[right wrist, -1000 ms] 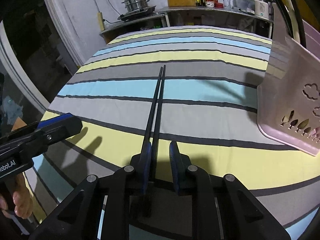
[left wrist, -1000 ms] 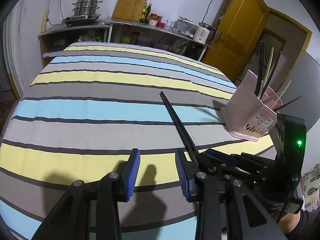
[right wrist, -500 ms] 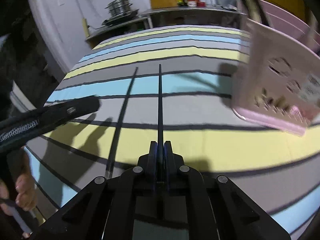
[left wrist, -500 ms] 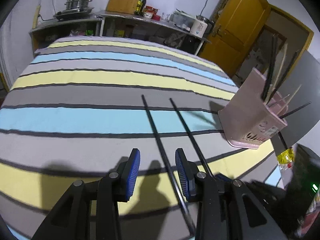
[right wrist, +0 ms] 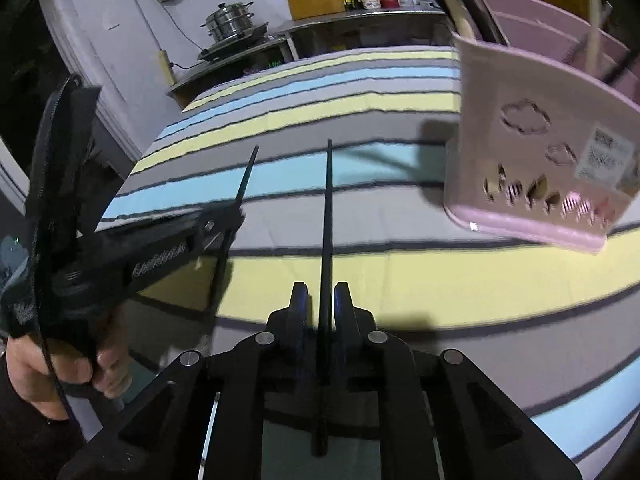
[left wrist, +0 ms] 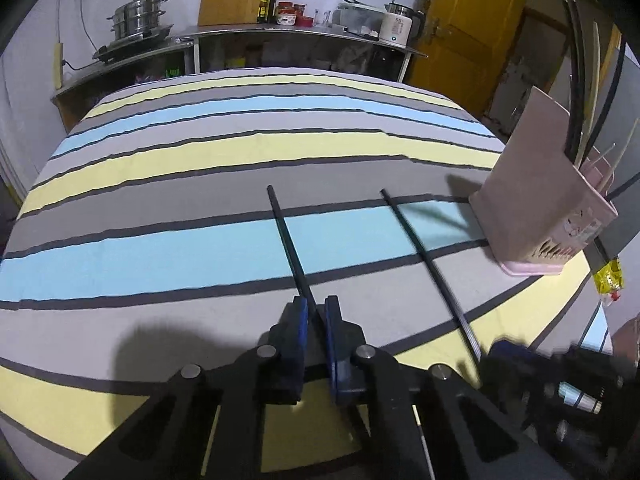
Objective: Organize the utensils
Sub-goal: 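Close the right tool on a black chopstick while the left tool grasps another black chopstick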
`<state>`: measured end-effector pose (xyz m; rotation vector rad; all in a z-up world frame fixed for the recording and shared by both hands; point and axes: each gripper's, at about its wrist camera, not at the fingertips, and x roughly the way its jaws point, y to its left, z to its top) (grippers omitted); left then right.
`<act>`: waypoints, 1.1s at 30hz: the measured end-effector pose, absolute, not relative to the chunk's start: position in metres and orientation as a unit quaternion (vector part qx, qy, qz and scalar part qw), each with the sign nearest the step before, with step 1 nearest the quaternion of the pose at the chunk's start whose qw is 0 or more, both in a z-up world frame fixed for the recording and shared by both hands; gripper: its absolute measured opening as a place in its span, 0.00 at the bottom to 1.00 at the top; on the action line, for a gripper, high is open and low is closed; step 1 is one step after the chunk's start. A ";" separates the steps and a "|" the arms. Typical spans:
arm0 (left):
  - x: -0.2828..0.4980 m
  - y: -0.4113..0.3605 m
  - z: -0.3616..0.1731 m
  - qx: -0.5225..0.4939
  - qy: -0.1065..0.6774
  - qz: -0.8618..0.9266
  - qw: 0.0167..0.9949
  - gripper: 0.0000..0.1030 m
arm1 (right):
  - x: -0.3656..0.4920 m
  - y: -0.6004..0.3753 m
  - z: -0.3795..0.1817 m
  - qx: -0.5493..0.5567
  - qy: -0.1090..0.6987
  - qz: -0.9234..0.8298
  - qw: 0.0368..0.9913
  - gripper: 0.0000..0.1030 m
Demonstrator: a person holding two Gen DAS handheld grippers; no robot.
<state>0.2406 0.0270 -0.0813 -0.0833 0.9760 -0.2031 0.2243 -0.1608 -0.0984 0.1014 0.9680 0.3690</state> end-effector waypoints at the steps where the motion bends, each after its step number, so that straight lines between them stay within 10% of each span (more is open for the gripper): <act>1: 0.239 0.030 -0.081 -0.040 0.470 -0.101 0.876 0.08 | 0.228 -0.158 -0.098 0.045 0.462 0.177 0.868 0.13; 33: 0.264 0.043 -0.071 -0.070 0.486 -0.082 0.867 0.06 | 0.289 -0.129 -0.097 -0.001 0.460 0.178 0.870 0.05</act>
